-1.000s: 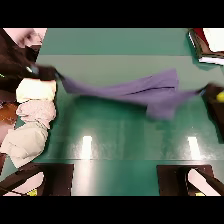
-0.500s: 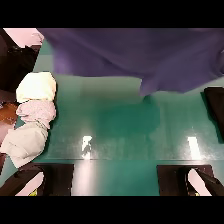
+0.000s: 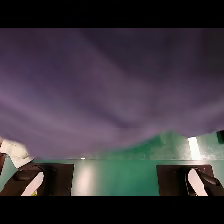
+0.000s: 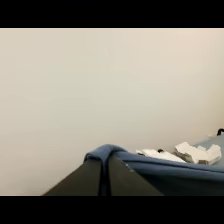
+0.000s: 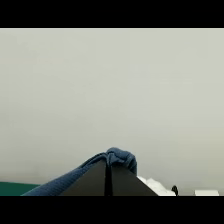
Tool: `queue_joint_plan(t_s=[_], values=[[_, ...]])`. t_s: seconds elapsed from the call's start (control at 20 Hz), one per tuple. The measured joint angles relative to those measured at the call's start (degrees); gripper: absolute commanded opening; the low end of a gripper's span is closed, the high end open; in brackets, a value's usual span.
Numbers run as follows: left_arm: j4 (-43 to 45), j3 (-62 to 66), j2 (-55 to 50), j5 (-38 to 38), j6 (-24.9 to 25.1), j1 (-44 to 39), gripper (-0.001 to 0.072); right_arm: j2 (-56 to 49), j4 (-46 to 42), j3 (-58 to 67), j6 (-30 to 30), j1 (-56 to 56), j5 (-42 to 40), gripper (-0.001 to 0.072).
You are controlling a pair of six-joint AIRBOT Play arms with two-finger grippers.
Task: Fold the shirts.
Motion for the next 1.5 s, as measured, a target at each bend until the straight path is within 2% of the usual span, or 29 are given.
queue_joint_plan(t_s=[0.2,0.35,0.5,0.65,0.8,1.0,1.15,1.3,1.5], values=[[2.40,-13.60,-3.30,-6.58,-2.12,0.00,0.0023,-7.34,1.25,-1.09,0.85,0.02,8.90,0.0010],[3.17,-25.35,-9.40,-10.01,-2.54,0.00,0.0023,-17.59,1.90,-1.40,2.91,0.04,18.47,0.0010],[3.39,-33.66,-17.90,-10.19,-2.60,-0.04,0.0023,-28.89,2.56,-1.44,4.98,0.07,27.43,0.0010],[3.06,-37.24,-27.41,-5.68,-1.22,-0.07,0.0023,-40.11,2.54,-1.51,6.27,0.48,31.91,0.0010],[1.11,-38.53,-34.23,3.50,1.46,-0.07,0.0023,-49.05,2.58,-1.51,6.82,1.84,29.20,0.0010],[-3.10,-38.42,-39.45,15.76,6.14,-0.07,0.0023,-55.89,2.71,-1.51,6.71,4.81,17.25,0.0010],[-4.61,-38.25,-41.05,20.83,9.68,-0.07,0.0023,-58.05,1.53,-1.53,5.90,7.21,8.70,0.0010],[-4.37,-38.21,-41.79,21.03,12.17,-0.07,0.0023,-58.88,-3.65,-1.81,5.38,9.46,5.40,0.0010],[-1.27,-39.32,-42.97,14.75,13.44,-0.04,0.0023,-58.23,-9.11,-7.48,4.98,10.88,7.43,0.0009]])
